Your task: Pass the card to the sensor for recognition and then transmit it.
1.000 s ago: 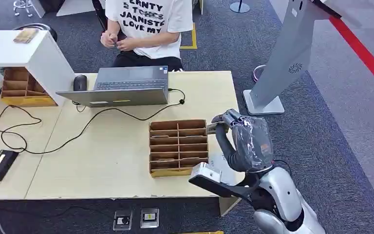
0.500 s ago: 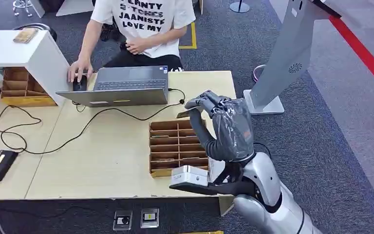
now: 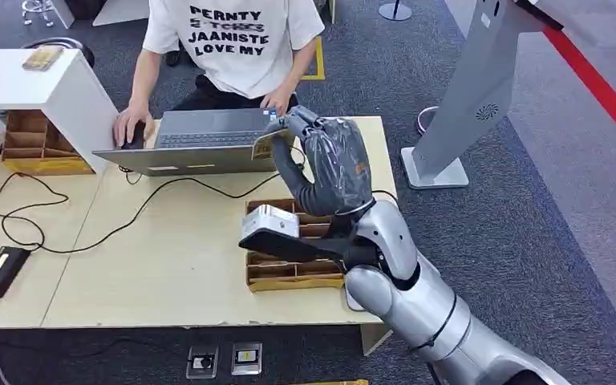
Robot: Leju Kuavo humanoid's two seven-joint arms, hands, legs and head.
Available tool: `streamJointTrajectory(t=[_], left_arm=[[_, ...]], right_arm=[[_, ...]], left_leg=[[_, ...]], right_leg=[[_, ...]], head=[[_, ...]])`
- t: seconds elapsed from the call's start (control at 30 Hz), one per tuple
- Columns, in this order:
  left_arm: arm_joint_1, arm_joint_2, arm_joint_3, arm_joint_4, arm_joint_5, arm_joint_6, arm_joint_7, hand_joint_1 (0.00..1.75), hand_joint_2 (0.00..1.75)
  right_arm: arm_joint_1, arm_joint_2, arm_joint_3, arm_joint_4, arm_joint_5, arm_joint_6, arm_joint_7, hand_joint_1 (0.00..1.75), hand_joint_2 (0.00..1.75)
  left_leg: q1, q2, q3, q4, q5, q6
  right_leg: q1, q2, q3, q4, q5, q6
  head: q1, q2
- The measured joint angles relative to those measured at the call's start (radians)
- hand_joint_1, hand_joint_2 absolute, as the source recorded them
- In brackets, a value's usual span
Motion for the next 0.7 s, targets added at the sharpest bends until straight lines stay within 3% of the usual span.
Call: streamJointTrajectory(t=[0.5, 0.7], left_arm=[[-0.002, 0.0, -0.042, 0.0, -0.006, -0.013, -0.01, 0.0, 0.0], [-0.007, 0.0, -0.052, 0.0, -0.023, -0.032, -0.011, 0.0, 0.0]], right_arm=[[-0.187, 0.074, 0.018, 0.295, -0.065, -0.006, 0.057, 1.75, 1.75], [-0.238, 0.074, 0.017, 0.384, -0.023, -0.013, 0.129, 1.75, 1.75]], left_leg=[[0.0, 0.0, 0.0, 0.0, 0.0, 0.0], [0.0, 0.0, 0.0, 0.0, 0.0, 0.0]], right_leg=[[0.0, 0.0, 0.0, 0.0, 0.0, 0.0], [0.0, 0.0, -0.001, 0.0, 0.0, 0.0]], head=[[0.0, 0.0], [0.0, 0.0]])
